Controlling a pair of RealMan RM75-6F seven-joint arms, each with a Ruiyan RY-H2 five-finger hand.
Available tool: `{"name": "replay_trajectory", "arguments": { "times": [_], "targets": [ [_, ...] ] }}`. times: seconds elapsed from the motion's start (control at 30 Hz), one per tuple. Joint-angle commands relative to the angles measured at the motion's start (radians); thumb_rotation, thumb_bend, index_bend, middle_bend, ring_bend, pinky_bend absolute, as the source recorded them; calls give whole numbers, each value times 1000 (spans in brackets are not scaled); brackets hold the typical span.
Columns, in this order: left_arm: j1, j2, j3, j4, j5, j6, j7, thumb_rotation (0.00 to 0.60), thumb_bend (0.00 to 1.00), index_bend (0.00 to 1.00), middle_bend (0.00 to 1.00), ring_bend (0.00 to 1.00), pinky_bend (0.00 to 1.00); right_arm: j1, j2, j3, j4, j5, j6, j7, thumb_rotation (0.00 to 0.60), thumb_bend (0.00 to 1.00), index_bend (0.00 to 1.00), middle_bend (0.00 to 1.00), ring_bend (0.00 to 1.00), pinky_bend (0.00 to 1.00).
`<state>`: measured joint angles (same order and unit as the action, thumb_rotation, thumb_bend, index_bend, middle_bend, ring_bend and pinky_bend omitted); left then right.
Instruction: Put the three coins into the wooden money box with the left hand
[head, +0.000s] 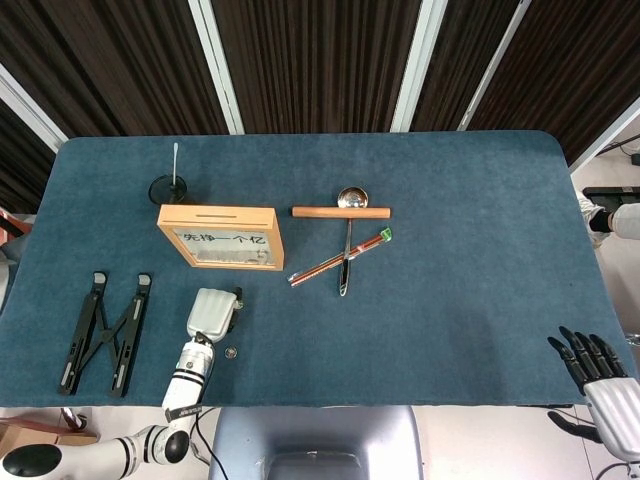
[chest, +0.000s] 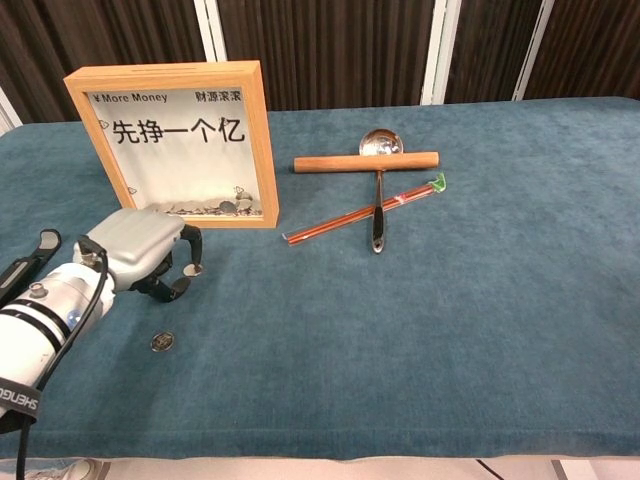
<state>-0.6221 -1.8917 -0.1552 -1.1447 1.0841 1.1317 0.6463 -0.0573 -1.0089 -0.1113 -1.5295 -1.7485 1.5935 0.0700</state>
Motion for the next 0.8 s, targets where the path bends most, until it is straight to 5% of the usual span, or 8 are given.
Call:
{"name": "replay_trajectory", "arguments": {
  "times": [0.03,0.8],
  "targets": [
    [0,2,-1,-3,-3,-5,8,600,390,445,1000,1000,1000,0,0,0,1,0,0,0,600,151,0,0,0,0],
    [-3,9,-13,-10,-23,-27,36,600,390,470,1000,1000,1000,0,-2,0,1,2,-2,-2,600,151,0,0,0,0]
  ]
}}
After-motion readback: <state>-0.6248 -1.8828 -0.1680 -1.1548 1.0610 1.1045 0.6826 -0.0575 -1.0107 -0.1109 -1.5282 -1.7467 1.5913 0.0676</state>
